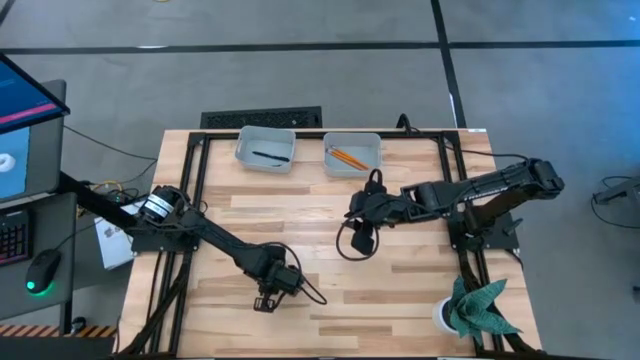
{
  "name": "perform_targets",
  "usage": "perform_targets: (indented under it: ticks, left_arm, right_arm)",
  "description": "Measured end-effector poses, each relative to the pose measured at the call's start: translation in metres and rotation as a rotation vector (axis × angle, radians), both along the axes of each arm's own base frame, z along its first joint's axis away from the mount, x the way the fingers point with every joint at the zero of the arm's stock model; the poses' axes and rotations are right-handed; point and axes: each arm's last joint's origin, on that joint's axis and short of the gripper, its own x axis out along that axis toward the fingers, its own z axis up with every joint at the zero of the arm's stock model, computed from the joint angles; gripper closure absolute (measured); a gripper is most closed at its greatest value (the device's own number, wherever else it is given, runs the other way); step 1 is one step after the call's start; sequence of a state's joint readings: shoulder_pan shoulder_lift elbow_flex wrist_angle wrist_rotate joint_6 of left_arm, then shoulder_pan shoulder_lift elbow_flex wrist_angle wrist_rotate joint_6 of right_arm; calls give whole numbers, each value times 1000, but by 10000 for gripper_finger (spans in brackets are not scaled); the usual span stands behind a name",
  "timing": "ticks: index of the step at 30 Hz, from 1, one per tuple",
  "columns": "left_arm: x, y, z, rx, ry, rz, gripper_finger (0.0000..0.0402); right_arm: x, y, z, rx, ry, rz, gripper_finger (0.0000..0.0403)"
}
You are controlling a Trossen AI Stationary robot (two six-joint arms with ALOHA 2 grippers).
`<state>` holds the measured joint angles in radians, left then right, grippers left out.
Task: Sort pens & pencils
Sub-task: Put the black pen into the left gray bin
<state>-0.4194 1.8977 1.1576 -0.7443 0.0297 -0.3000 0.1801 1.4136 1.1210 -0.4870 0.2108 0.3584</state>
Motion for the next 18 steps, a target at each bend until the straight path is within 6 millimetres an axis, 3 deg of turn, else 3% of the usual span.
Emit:
perform_targets:
  ticks: [18]
  left_arm:
    - [-1, 1, 0, 2, 7, 5, 366]
  right_arm:
    - [0, -1, 0, 0, 0, -4, 270]
